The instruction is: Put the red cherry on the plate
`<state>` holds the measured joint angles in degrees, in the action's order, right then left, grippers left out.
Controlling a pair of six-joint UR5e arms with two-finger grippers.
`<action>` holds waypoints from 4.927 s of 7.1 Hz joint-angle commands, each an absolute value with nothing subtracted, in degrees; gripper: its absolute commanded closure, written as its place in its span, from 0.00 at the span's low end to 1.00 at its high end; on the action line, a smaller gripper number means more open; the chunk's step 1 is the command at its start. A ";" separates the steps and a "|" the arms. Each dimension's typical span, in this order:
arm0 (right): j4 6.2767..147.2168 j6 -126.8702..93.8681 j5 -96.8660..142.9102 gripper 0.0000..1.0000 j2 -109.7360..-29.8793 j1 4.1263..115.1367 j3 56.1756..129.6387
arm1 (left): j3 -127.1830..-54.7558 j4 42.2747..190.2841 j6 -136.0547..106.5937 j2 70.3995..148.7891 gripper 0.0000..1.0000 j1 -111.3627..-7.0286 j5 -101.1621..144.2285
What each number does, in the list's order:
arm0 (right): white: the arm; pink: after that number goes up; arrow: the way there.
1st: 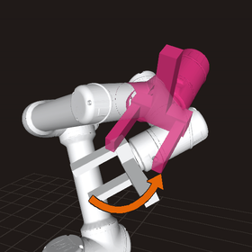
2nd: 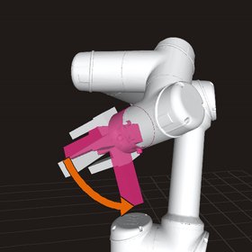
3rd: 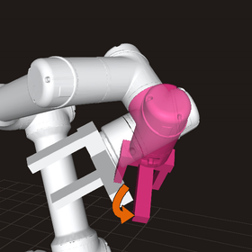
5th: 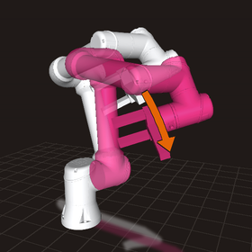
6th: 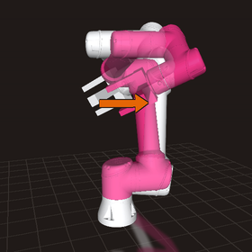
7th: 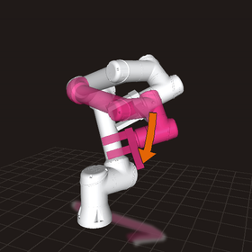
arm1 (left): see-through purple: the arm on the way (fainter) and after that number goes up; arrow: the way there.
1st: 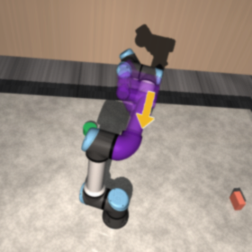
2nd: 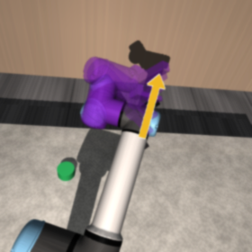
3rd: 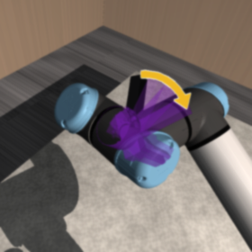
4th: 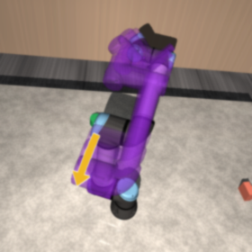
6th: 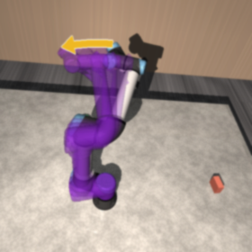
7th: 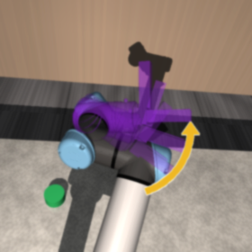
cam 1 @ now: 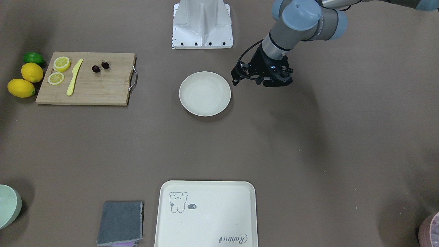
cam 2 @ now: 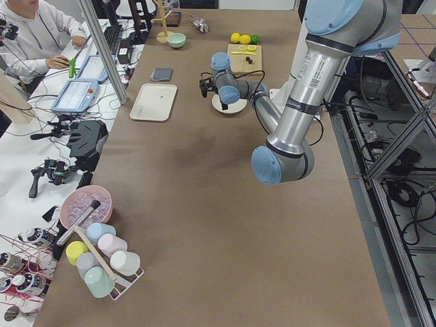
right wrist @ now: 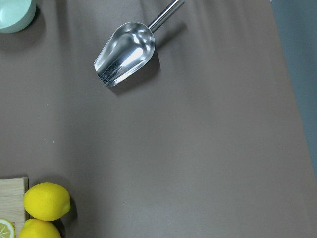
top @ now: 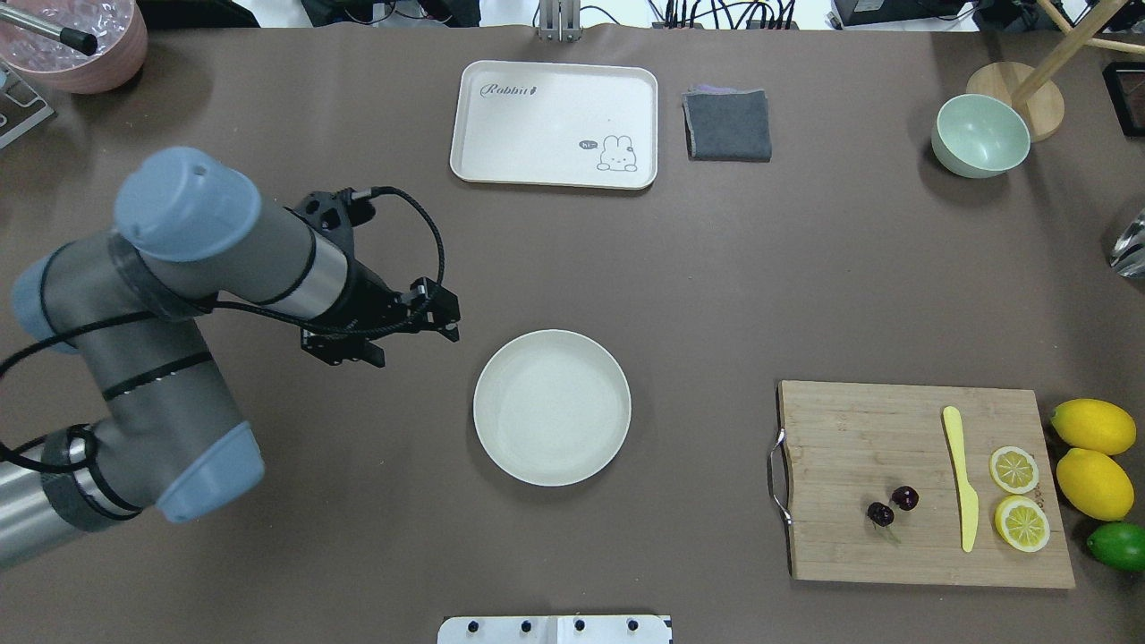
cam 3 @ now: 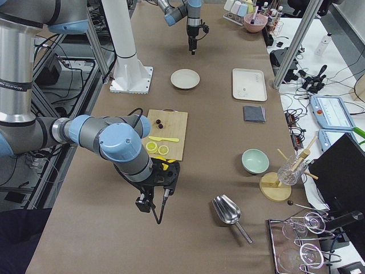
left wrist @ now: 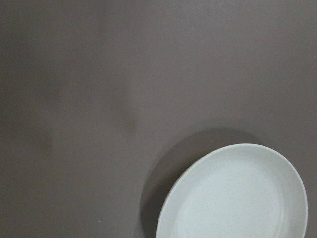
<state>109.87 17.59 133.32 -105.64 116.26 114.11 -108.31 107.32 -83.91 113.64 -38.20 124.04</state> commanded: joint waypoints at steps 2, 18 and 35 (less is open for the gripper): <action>110.13 16.62 134.12 0.00 -104.77 115.41 114.00 | -113.99 107.58 -70.02 102.17 0.03 -52.42 136.63; 112.32 16.00 133.16 0.00 -104.33 110.50 115.66 | -95.62 111.97 -27.60 81.91 0.03 -85.16 147.39; 95.80 -74.34 110.43 0.00 -93.20 37.16 131.66 | -96.06 112.15 -24.52 82.97 0.03 -85.52 147.39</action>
